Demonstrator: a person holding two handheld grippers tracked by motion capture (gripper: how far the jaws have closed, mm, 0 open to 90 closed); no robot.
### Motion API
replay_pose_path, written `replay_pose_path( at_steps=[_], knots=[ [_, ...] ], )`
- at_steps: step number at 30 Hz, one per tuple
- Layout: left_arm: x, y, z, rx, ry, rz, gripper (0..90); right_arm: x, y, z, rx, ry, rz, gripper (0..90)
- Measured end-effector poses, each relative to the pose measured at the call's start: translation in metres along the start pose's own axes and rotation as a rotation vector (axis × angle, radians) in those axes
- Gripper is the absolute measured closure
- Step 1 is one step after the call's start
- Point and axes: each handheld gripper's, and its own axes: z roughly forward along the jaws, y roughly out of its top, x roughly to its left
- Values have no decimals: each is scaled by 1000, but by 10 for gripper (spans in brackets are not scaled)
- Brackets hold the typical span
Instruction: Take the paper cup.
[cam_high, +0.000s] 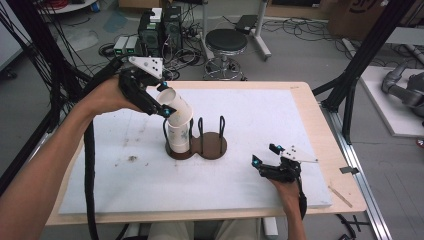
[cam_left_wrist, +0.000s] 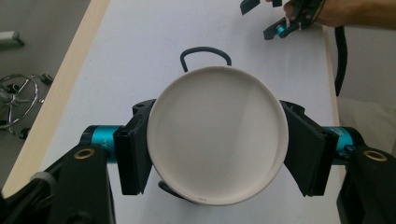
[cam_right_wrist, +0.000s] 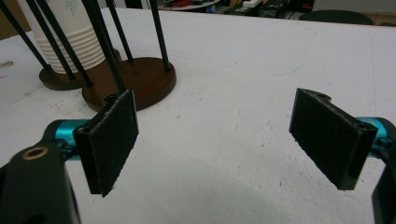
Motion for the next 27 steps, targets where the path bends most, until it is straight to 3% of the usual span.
replay_pose_path(
  at_steps=[10, 27],
  knots=[
    [-12, -5, -1, -40, -12, -1, 333, 0, 0, 1, 4, 0, 7, 158],
    [-37, -28, -6, -169, 10, -43, 334, 0, 0, 0, 4, -3, -1, 159]
  ],
)
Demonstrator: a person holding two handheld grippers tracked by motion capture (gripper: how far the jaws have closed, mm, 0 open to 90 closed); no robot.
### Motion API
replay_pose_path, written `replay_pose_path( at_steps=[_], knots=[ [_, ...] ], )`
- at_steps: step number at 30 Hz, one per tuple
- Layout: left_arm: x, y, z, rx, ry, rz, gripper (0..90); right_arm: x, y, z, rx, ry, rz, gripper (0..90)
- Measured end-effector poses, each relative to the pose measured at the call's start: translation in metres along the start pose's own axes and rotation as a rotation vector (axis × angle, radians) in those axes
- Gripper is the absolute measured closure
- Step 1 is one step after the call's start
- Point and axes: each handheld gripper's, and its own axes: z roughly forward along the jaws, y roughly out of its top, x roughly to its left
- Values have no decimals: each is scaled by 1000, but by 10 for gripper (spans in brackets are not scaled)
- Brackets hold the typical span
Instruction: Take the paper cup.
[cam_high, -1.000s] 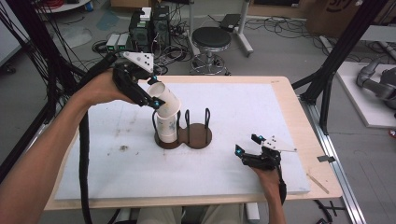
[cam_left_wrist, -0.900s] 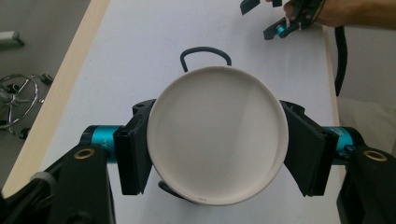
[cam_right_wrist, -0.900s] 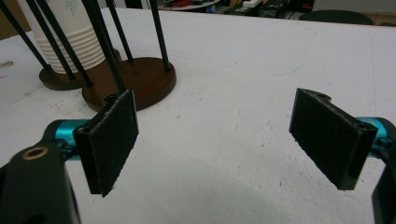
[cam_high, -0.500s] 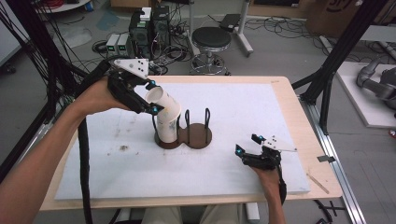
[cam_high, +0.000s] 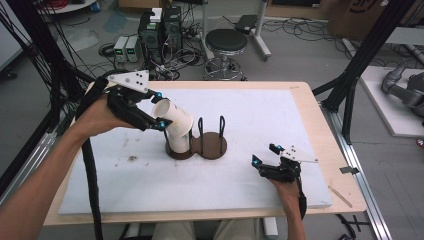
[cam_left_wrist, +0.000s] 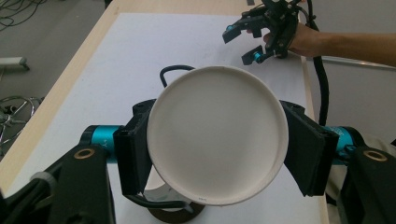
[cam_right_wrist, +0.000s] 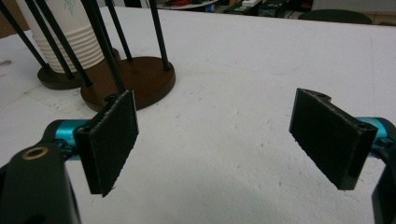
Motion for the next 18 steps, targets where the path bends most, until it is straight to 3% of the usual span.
replay_pose_path(
  at_steps=[6, 12, 16, 18],
  knots=[
    [-11, -14, 3, -61, -10, -7, 334, 0, 0, 0, 0, 1, 0, 159],
    [-19, -33, 5, -128, 0, -31, 334, 0, 0, 0, 1, 2, 1, 159],
    [-28, -48, 5, -199, 8, -45, 334, 0, 0, 0, 2, -1, 0, 158],
    [-32, -55, 7, -207, 10, -46, 335, 0, 0, 0, 2, -1, -2, 159]
  ],
)
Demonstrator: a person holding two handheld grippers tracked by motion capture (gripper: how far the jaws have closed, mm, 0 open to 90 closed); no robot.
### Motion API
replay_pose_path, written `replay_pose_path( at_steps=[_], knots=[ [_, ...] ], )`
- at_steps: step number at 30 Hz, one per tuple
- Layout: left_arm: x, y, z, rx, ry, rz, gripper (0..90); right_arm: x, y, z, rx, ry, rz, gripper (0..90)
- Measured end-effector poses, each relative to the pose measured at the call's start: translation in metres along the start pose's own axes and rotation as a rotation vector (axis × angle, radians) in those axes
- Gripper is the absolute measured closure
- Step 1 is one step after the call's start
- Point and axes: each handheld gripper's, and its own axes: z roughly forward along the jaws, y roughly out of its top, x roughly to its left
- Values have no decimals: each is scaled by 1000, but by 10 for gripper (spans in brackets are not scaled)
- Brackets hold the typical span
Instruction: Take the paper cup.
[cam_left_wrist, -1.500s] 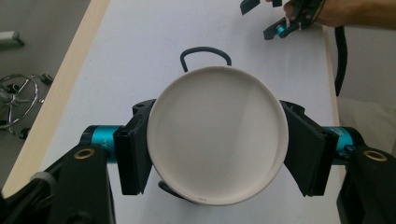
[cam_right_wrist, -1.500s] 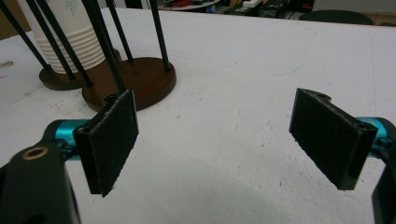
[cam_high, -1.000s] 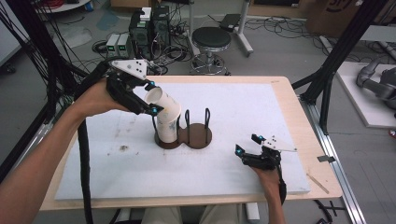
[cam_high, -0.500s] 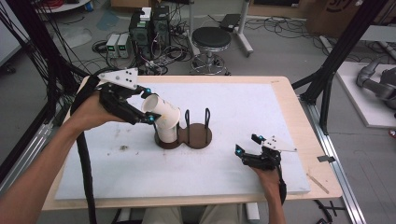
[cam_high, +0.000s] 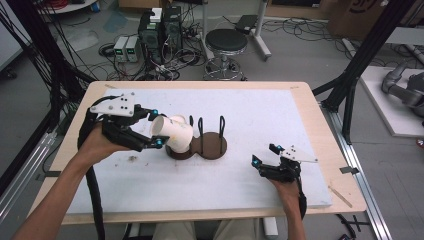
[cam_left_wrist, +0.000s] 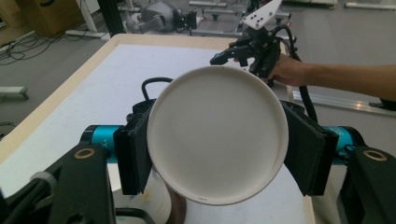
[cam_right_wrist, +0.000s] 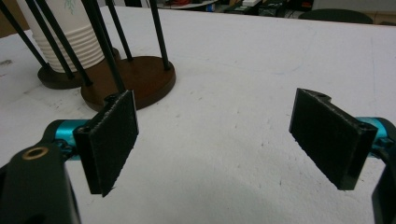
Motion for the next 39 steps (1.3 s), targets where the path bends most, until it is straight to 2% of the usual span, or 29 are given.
replay_pose_path(
  at_steps=[5, 6, 7, 11, 16, 23, 30, 37, 39],
  knots=[
    [-7, -15, 3, -18, 11, -16, 335, 1, 0, 0, 1, 0, 0, 159],
    [-9, -23, 4, -38, 16, -26, 335, 1, 0, 0, -1, -2, -6, 159],
    [-9, -23, 4, -38, 16, -26, 335, 1, 0, 0, -1, -2, -6, 159],
    [-15, -43, 7, -84, 25, -48, 335, 1, 0, 0, -1, -2, -6, 158],
    [-19, -57, 11, -110, 12, -60, 335, 1, 0, 0, -1, 0, -8, 159],
    [-28, -69, 16, -135, 0, -59, 334, 1, 0, -1, -1, 0, -9, 159],
    [-29, -77, 17, -159, -4, -70, 334, 2, -1, -1, -1, -5, -7, 159],
    [-27, -82, 16, -161, -14, -78, 334, 2, -1, -1, -5, -5, -10, 158],
    [-27, -83, 18, -147, -19, -73, 334, 2, 0, -1, -1, -5, -10, 159]
  ],
)
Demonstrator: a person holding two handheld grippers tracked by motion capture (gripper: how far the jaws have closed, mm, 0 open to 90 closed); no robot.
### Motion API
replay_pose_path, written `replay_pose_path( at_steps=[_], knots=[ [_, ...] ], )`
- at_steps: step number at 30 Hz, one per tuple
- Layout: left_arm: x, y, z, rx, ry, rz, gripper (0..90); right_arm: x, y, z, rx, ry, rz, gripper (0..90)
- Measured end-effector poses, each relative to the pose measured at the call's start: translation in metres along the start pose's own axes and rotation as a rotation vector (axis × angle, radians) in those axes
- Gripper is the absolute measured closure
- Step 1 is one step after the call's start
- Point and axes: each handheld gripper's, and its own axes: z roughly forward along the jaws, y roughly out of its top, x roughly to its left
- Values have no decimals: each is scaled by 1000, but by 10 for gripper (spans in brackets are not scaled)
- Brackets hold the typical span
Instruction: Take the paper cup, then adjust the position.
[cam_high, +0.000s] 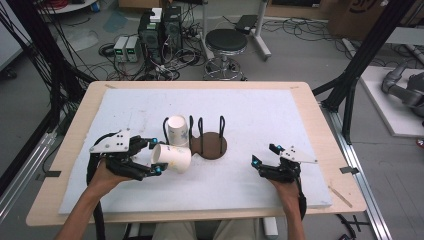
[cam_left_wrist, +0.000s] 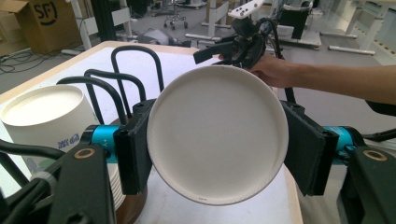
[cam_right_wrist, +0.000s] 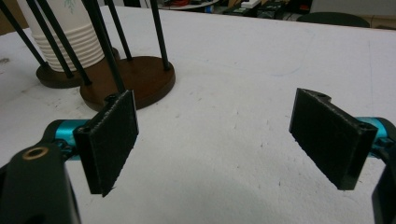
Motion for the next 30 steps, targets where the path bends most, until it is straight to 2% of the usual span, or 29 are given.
replay_pose_path(
  at_steps=[18, 30],
  knots=[
    [2, -2, -2, -12, 2, 5, 334, -1, 0, 0, -9, 3, -9, 158],
    [4, -5, -3, -18, 17, -7, 334, -2, 0, -1, -10, 31, -7, 158]
  ],
)
